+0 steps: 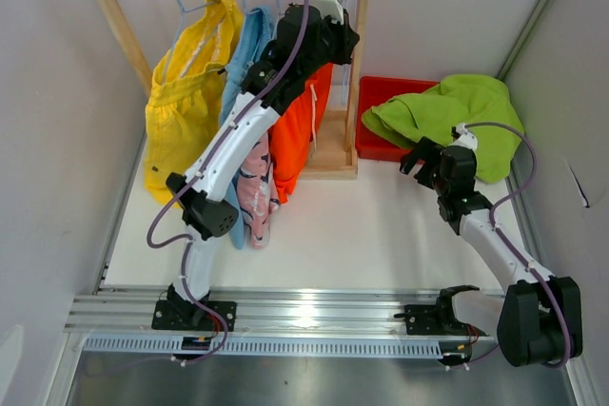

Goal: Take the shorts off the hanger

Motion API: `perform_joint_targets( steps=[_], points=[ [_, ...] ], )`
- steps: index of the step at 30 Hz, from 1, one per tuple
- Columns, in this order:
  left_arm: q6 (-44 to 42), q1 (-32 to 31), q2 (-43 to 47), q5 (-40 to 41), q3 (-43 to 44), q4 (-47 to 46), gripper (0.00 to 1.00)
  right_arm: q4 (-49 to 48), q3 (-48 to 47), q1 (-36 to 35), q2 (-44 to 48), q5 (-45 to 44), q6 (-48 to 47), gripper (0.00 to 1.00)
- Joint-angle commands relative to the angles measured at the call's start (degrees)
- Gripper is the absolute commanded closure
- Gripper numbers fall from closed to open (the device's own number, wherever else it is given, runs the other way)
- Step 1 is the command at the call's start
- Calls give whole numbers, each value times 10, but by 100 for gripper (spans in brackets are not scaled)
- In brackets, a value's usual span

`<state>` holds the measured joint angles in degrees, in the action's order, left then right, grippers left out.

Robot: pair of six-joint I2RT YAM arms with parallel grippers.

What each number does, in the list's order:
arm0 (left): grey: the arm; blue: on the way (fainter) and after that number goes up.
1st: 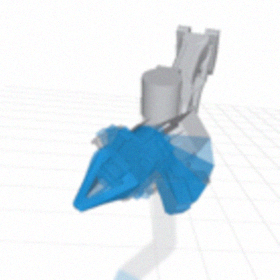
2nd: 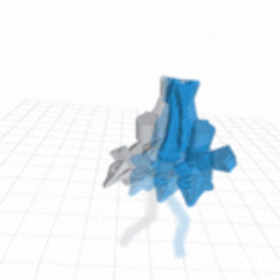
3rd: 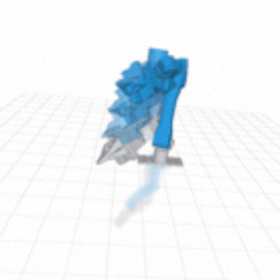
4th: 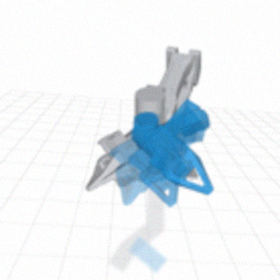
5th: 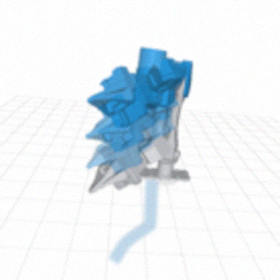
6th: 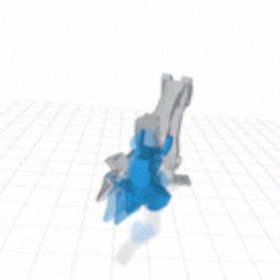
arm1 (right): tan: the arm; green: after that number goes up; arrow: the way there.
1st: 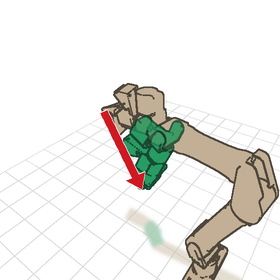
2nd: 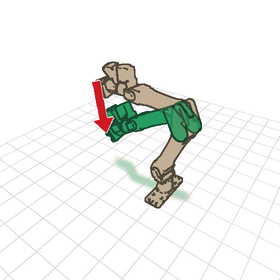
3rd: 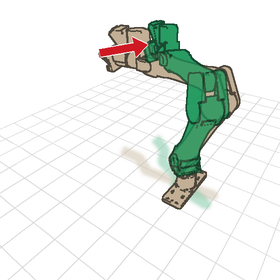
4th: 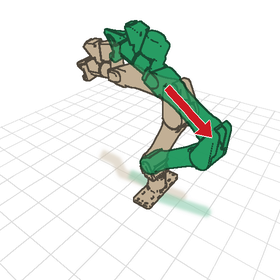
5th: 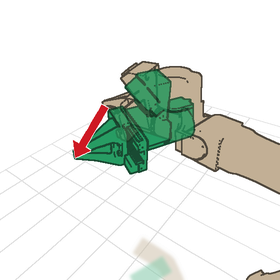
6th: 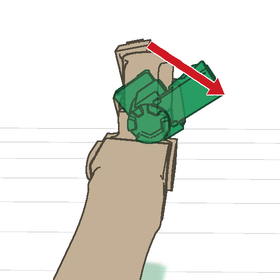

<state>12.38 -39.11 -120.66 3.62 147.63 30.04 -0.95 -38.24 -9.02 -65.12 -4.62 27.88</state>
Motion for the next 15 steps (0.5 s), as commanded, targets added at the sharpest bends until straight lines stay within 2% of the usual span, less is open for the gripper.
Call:
perform_joint_targets(
  steps=[1, 6, 12, 15],
  points=[
    [-3, 5, -26, -26, 34, -53, 99, -21, 5, -7, 31, 8, 15, 5],
    [33, 33, -43, -62, 39, -83, 94, -14, 21, -21, 60, 1, 19, 5],
    [47, 50, -41, -89, 38, -87, 79, -16, 40, -41, 71, -7, 27, 6],
    [52, 56, -34, -101, 38, -77, 67, -17, 42, -54, 72, -14, 33, 7]
  ],
)
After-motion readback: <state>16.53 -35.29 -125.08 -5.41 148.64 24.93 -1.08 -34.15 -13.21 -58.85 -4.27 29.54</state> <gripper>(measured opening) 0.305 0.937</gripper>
